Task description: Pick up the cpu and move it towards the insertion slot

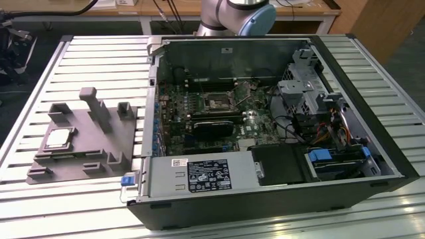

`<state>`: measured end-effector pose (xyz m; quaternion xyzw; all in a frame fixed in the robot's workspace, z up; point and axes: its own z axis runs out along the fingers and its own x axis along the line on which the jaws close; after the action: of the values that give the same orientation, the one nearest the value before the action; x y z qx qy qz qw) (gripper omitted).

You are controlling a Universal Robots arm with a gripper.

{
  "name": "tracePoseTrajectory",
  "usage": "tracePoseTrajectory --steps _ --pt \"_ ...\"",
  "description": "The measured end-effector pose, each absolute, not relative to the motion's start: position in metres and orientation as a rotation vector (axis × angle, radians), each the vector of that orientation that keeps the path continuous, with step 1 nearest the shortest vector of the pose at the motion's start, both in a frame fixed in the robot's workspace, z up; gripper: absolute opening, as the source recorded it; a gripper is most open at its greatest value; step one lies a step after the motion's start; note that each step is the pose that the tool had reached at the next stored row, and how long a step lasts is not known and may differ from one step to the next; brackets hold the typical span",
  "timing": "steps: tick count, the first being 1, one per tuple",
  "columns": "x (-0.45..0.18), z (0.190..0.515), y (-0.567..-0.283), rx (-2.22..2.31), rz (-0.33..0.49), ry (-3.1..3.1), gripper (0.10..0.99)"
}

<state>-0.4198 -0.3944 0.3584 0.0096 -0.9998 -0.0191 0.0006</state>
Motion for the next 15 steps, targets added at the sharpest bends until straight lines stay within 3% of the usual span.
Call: tracePoseTrajectory --steps 15 --pt "-0.4239 0.3510 -0.3945 0.030 -0.053 -3.140 0.106"
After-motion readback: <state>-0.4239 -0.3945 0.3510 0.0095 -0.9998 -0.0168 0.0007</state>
